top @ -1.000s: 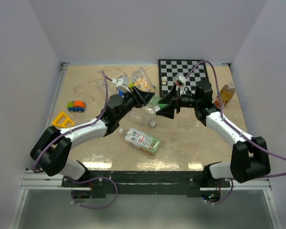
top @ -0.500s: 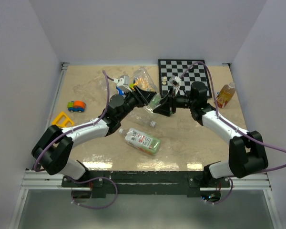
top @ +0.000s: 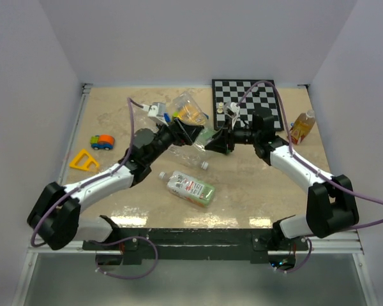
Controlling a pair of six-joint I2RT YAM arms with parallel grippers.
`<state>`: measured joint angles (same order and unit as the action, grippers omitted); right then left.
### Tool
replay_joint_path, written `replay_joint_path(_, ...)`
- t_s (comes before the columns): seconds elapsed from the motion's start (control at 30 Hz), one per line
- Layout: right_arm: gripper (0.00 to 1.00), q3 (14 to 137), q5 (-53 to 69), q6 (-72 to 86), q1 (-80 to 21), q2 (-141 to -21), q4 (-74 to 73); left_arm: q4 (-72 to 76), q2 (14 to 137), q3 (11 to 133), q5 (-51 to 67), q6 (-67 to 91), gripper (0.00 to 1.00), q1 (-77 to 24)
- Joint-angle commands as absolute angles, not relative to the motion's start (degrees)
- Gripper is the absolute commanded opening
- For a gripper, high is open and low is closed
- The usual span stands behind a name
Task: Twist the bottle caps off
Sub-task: Pick up the plastic bottle at the center of the board.
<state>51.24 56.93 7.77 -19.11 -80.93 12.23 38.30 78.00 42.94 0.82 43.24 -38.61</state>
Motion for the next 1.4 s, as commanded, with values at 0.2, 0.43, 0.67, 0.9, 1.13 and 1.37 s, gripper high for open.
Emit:
replay_joint_path(0.2, 0.0, 61.2, 48.9, -25.3, -18.5, -82.8, -11.9, -3.7, 61.3, 53.8, 19.8, 14.4, 0.93, -28.2)
replay_joint_path(0.43, 0.0, 70.8, 33.6, -54.9, -21.8, -83.4, -32.4, -26.4, 64.7, 73.5, 21.9, 2.2, 0.95, -28.0)
replay_joint_path(0.67, 0.01, 76.5, 32.2, -79.2, -22.8, -78.7, -46.9, -32.1, 76.8, 84.2, 35.6, 0.3, 0.97, -27.7)
replay_joint_path(0.9, 0.01, 75.2, 28.2, -80.0, -28.6, -76.2, -45.4, -37.2, 91.1, 90.9, 46.8, -3.9, 0.97, -31.6)
replay_joint_path(1.13, 0.01, 74.8, 25.3, -78.4, -30.1, -73.7, -41.8, -40.6, 96.6, 92.0, 49.1, -6.9, 0.84, -34.8)
replay_joint_path(1.37, 0.01, 74.0, 25.7, -78.0, -30.1, -72.6, -41.0, -38.9, 95.5, 87.5, 50.7, -7.6, 0.46, -34.8)
